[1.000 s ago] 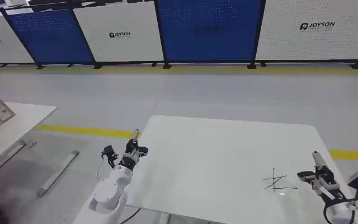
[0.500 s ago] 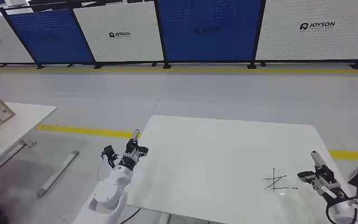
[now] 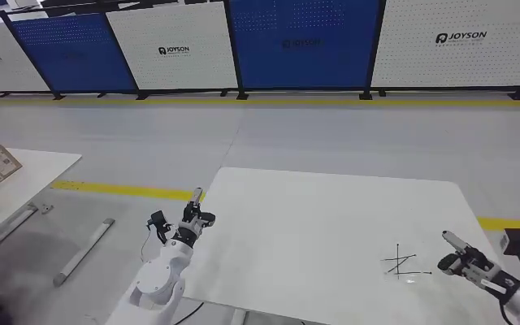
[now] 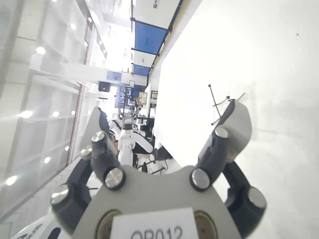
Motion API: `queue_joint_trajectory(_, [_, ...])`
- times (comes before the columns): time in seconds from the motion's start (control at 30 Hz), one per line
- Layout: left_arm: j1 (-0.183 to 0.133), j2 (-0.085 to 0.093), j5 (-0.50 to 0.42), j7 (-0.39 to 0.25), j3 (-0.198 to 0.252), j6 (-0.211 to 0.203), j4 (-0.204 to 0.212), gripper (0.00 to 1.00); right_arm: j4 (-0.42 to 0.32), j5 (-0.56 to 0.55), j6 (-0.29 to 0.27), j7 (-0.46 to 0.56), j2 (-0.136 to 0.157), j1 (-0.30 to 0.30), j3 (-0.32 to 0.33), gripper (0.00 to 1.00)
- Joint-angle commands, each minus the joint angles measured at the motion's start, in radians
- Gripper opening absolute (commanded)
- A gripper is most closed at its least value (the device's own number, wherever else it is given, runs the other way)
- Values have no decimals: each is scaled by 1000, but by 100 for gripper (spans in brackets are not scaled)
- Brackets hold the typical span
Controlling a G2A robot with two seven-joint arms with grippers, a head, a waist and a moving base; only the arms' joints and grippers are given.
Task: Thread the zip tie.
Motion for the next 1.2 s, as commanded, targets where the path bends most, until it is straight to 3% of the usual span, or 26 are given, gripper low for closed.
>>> queue_joint_trajectory(0.0, [0,0,0,0,0,0,0,100,45,-42,-10,-17,2,35,-26,100])
queue_joint_trajectory(0.87, [0,0,0,0,0,0,0,100,53,-42,-14,-32,1,40,-31,100])
queue_joint_trajectory(0.9, [0,0,0,0,0,0,0,100,53,-37,-24,-43,1,40,-21,100])
queue_joint_trajectory(1.0, [0,0,0,0,0,0,0,100,55,14,-119,-23,8,2,41,100])
queue_joint_trajectory(1.17, [0,0,0,0,0,0,0,100,96,59,-216,116,23,-6,80,100])
